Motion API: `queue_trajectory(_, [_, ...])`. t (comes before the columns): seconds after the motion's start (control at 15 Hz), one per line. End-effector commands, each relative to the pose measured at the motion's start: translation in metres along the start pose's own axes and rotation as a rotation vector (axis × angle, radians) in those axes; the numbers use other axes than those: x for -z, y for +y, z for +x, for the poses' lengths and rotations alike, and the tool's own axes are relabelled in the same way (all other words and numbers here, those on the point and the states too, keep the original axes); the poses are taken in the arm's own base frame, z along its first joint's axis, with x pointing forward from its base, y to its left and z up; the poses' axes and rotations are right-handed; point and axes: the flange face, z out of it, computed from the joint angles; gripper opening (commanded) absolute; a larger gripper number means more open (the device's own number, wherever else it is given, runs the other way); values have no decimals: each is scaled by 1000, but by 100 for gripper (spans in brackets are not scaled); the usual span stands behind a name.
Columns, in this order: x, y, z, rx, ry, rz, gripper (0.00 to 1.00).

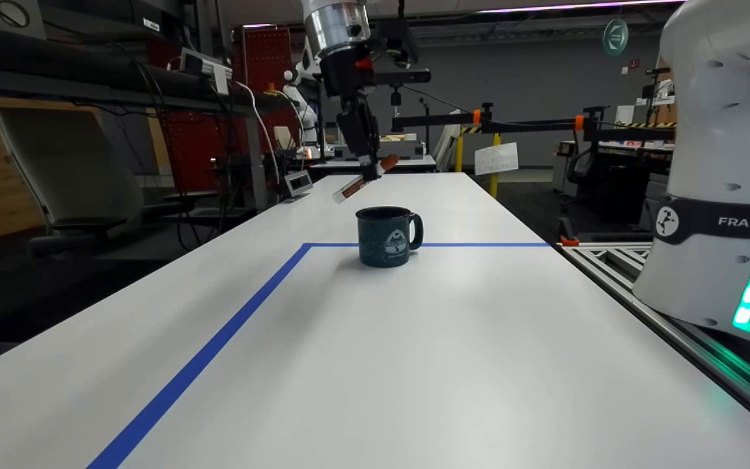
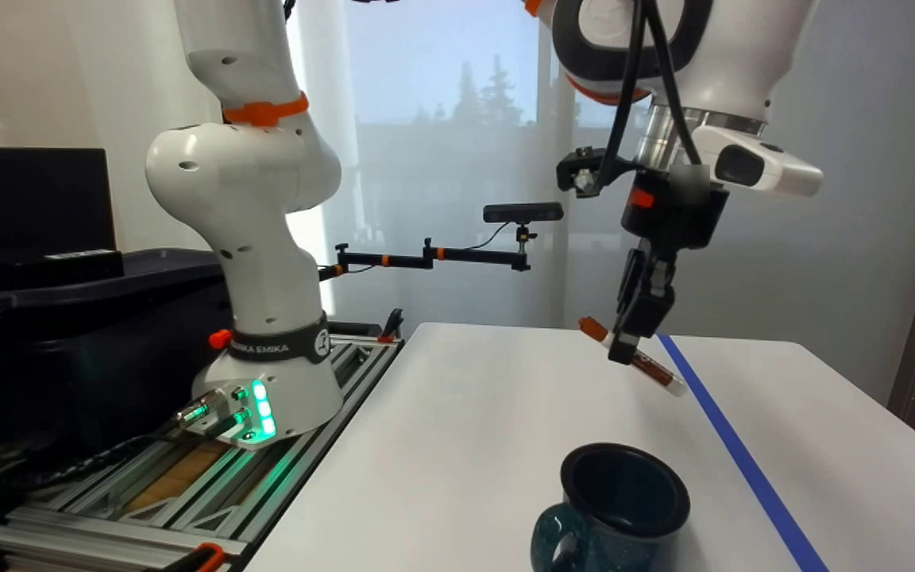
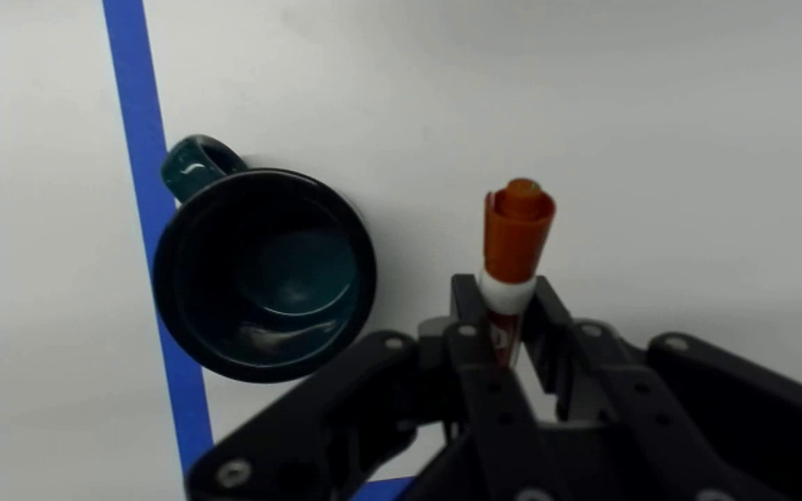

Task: Pick up the marker from the cup and put it on the table

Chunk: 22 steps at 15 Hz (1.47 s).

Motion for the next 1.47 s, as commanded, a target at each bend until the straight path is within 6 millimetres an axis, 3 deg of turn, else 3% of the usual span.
queue_trajectory(0.0, [-20,-30,-14,70,88,23,5])
queue_trajectory(0.27, [-65,-45,-18,114,187,28,5])
queue_trajectory(0.6, [-113,-43,-26,159,257,19,5])
queue_trajectory(0.87, [-137,-40,-27,201,249,18,5])
queue_trajectory(1.07, [-145,-41,-27,234,228,11,5])
queue_trajectory(1.13, [-146,-41,-27,236,218,7,41])
queue_trajectory(1.4, [-135,-43,-33,238,192,-11,67])
